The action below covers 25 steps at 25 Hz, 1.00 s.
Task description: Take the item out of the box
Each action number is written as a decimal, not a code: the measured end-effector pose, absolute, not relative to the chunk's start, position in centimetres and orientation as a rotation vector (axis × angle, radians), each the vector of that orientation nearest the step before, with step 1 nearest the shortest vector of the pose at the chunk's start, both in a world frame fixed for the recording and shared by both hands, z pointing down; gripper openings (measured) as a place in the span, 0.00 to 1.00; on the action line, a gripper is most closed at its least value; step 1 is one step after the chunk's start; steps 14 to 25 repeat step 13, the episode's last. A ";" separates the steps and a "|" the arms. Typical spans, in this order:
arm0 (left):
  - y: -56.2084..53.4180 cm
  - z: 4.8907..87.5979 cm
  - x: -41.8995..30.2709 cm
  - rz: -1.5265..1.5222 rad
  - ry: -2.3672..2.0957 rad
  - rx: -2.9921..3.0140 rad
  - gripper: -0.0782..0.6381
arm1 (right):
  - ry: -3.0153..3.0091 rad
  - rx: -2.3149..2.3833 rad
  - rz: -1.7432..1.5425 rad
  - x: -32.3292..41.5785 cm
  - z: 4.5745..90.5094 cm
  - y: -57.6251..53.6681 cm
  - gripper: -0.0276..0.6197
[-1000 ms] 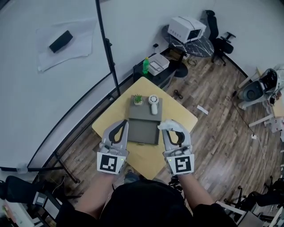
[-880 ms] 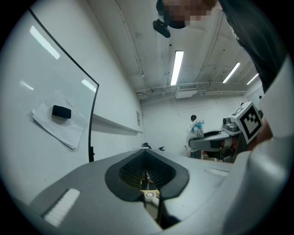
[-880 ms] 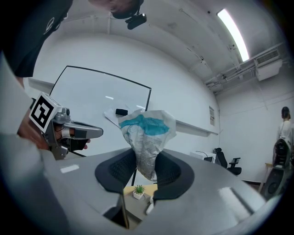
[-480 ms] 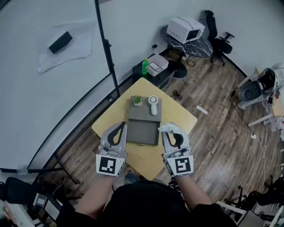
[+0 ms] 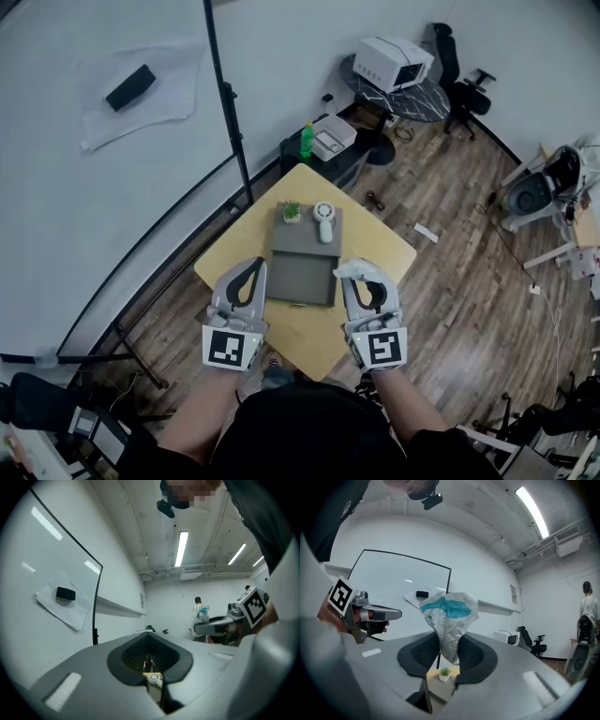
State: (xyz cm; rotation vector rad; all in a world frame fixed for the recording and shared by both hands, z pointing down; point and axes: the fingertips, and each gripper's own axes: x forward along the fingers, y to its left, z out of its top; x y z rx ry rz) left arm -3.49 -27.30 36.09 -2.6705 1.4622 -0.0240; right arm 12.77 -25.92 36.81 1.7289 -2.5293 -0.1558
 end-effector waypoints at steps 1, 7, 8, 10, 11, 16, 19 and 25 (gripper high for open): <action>-27.3 36.1 -3.5 -0.025 1.464 -2.671 0.11 | -2.529 1.726 -0.155 12.7 36.9 -26.0 0.21; -27.6 36.3 -3.7 -0.032 1.470 -2.674 0.11 | -2.514 1.727 -0.163 12.8 36.7 -26.3 0.21; -27.6 36.3 -3.8 -0.031 1.471 -2.674 0.11 | -2.507 1.732 -0.163 12.8 36.6 -26.4 0.21; -27.6 36.3 -3.8 -0.031 1.472 -2.674 0.11 | -2.499 1.737 -0.165 12.9 36.6 -26.4 0.21; -27.6 36.3 -3.7 -0.030 1.472 -2.673 0.11 | -2.495 1.738 -0.163 13.0 36.6 -26.4 0.21; -27.6 36.3 -3.7 -0.028 1.471 -2.672 0.11 | -2.477 1.745 -0.152 13.1 36.7 -26.4 0.21; -27.6 36.3 -3.7 -0.028 1.471 -2.672 0.11 | -2.477 1.745 -0.152 13.1 36.7 -26.4 0.21; -27.6 36.3 -3.7 -0.028 1.471 -2.672 0.11 | -2.477 1.745 -0.152 13.1 36.7 -26.4 0.21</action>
